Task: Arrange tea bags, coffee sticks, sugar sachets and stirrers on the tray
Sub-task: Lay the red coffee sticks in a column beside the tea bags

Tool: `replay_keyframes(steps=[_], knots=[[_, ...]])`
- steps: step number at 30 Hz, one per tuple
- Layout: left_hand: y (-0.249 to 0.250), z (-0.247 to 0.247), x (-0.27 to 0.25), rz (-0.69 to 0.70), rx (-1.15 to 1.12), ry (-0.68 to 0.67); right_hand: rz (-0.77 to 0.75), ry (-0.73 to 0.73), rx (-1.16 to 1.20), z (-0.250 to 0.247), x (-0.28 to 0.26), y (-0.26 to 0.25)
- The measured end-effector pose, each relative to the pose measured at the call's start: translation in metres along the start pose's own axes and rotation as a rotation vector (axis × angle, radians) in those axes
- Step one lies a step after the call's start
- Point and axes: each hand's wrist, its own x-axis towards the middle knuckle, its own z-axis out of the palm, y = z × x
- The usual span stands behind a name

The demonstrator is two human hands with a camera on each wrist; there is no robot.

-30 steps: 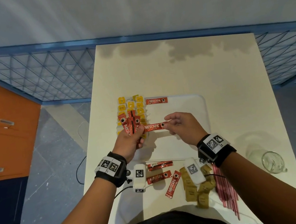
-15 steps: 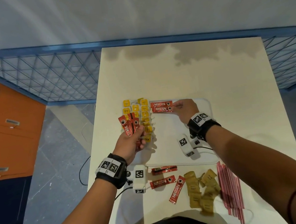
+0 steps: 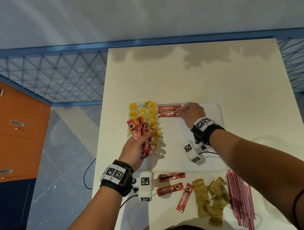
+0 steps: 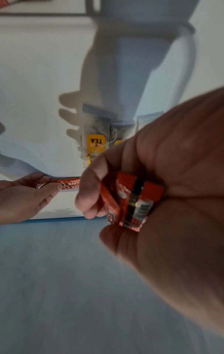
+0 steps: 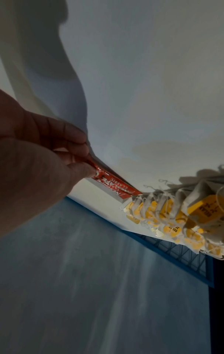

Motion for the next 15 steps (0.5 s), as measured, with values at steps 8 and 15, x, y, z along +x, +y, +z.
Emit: replay_keyframes(steps=[8,15], knots=[[0.001,0.003,-0.005,-0.026,-0.018,-0.056,-0.081,0.026,-0.025,-0.006,-0.009,-0.002],[-0.006,0.001,-0.006,-0.016,0.025,-0.114,-0.258,-0.314,0.155,-0.013,-0.056,-0.021]])
